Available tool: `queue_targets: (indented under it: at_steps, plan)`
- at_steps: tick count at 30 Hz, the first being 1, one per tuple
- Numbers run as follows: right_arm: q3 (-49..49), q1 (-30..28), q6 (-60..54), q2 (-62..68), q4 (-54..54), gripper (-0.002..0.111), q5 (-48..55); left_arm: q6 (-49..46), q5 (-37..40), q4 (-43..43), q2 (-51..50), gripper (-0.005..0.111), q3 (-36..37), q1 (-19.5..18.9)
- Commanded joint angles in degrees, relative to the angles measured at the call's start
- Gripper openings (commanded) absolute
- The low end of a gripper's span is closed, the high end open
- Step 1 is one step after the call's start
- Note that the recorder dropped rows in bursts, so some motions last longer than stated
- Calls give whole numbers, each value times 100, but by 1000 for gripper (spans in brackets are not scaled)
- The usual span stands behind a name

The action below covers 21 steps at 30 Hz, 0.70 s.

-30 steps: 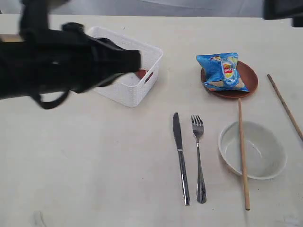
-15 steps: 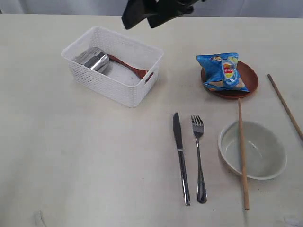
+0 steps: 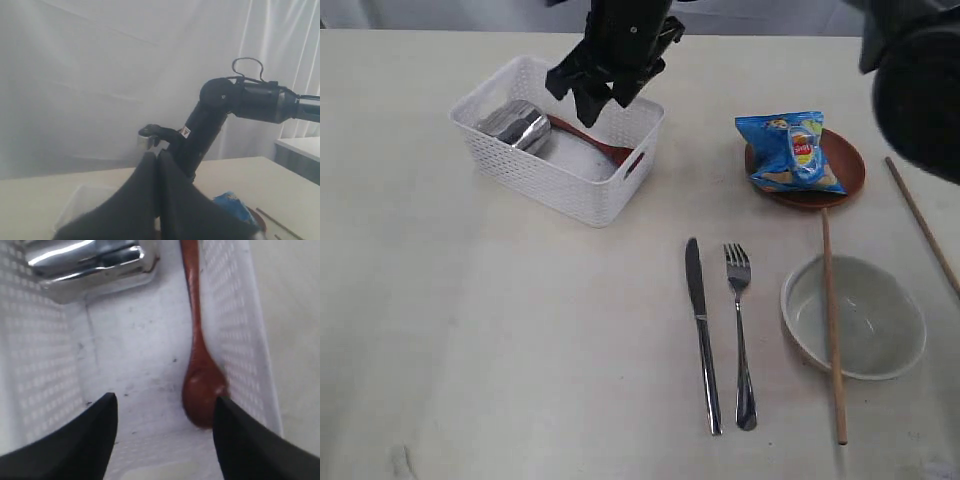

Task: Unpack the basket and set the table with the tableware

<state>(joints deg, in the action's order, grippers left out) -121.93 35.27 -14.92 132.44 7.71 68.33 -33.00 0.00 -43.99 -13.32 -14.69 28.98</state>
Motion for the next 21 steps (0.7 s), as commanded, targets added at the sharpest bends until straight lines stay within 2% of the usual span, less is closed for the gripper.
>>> queue_targets:
  at_steps: [1, 5, 14, 21]
  plan:
    - [-260, 247, -128, 368, -628, 54, -519, 115, 0, 32, 25, 0, 249, -26]
    - [-260, 364, -213, 619, -616, 54, -1113, 166, 0, 8, 25, 0, 293, -26]
    - [-260, 436, -404, 976, -538, 54, -1770, 180, 0, -16, 25, 0, 293, -26]
    - [-260, 415, -370, 1248, -710, 54, -1876, 326, 0, -16, 25, 0, 293, -26]
